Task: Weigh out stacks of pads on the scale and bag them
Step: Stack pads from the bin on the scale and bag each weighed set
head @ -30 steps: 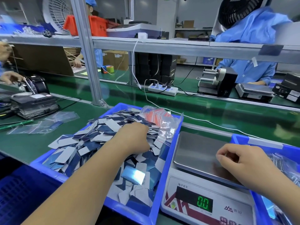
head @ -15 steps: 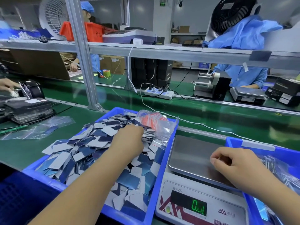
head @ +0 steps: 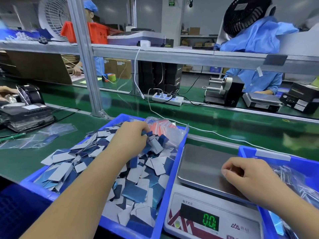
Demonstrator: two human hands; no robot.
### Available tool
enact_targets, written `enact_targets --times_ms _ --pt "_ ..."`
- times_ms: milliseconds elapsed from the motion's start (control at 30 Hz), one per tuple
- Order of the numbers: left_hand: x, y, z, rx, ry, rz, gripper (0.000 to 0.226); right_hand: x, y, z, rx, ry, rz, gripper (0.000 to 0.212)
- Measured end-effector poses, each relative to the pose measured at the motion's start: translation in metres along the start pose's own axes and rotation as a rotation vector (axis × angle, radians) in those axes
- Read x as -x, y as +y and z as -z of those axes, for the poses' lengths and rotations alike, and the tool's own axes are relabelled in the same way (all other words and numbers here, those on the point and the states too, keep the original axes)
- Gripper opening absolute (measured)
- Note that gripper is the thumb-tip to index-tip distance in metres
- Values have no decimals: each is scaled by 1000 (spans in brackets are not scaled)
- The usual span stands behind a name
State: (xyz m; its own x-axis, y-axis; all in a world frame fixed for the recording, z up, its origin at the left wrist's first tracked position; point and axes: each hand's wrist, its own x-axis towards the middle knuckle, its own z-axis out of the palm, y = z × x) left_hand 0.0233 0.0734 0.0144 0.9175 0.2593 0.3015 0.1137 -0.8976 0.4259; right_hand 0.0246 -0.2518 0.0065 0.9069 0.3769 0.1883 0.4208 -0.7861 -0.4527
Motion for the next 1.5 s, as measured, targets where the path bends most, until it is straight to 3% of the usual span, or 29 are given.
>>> enact_targets --times_ms 367,733,933,1067,1167,1267,1500 --pt "-8 -14 28 95 -19 26 12 0 -1 3 13 8 7 22" --pt "-11 -19 2 870 -16 234 11 1 -3 5 -1 20 9 23" --pt "-17 -24 -2 993 281 266 20 1 -3 5 8 18 19 24" --pt "-17 -20 0 959 287 191 25 1 -4 5 29 9 35 22" --pt "-20 -13 -2 1047 326 253 26 2 -4 4 33 2 39 22" --pt "-21 -5 -7 1138 262 306 26 1 -2 4 32 8 38 22" --pt "-12 31 -24 1074 73 291 20 -2 4 4 -8 41 -1 24"
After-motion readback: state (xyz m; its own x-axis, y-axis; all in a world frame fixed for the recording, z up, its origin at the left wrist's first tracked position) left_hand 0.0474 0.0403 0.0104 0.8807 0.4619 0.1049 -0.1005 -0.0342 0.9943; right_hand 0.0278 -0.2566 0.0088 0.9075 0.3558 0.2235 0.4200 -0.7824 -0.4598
